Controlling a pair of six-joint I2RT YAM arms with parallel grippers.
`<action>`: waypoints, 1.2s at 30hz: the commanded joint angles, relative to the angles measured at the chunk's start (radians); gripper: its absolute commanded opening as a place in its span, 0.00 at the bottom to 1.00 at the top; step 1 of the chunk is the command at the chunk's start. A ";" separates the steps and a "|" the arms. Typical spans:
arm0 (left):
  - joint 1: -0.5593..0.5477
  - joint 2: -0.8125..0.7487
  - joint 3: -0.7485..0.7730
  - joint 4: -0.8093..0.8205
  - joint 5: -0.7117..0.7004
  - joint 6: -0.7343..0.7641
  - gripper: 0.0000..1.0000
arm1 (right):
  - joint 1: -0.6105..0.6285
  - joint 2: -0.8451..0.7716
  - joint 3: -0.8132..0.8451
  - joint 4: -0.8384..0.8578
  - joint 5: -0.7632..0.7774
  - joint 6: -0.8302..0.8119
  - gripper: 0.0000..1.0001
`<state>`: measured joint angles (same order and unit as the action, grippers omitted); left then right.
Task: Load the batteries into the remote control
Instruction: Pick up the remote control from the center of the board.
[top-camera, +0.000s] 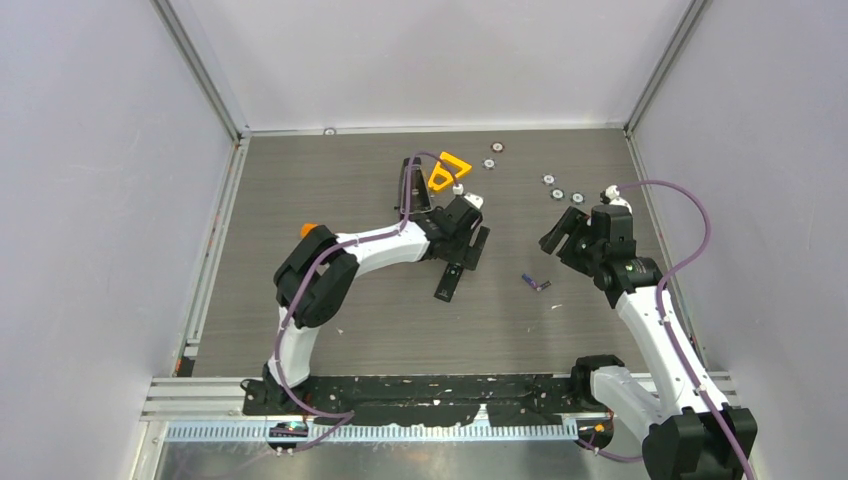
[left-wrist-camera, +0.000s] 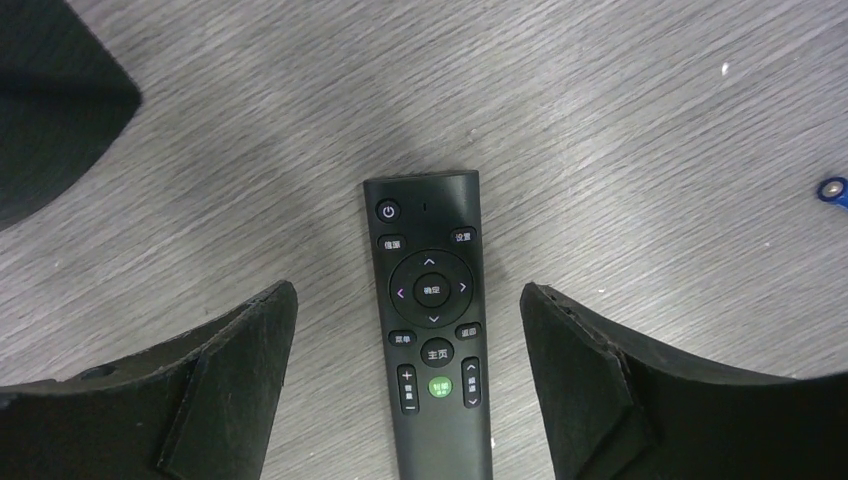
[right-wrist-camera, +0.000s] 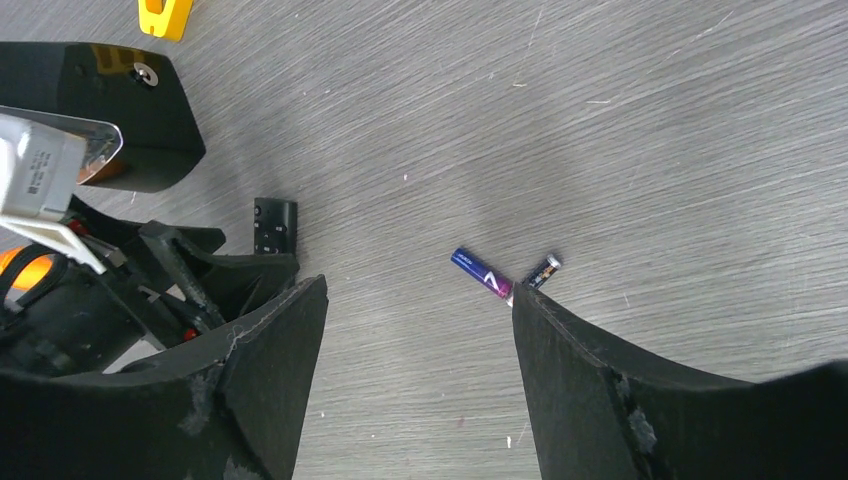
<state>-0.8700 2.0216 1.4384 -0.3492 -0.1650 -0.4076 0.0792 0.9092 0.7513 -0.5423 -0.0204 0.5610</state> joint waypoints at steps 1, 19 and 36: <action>-0.010 0.029 0.040 -0.013 0.002 0.022 0.82 | 0.005 -0.007 -0.004 0.011 -0.019 0.016 0.73; -0.021 0.110 0.144 -0.153 0.032 -0.005 0.63 | 0.005 -0.013 -0.005 0.006 -0.035 0.024 0.73; -0.023 -0.121 -0.043 0.029 0.120 0.003 0.18 | 0.008 -0.036 -0.021 0.088 -0.224 -0.035 0.72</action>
<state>-0.8841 2.0487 1.4544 -0.4206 -0.0956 -0.4072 0.0811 0.9070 0.7399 -0.5385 -0.1276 0.5571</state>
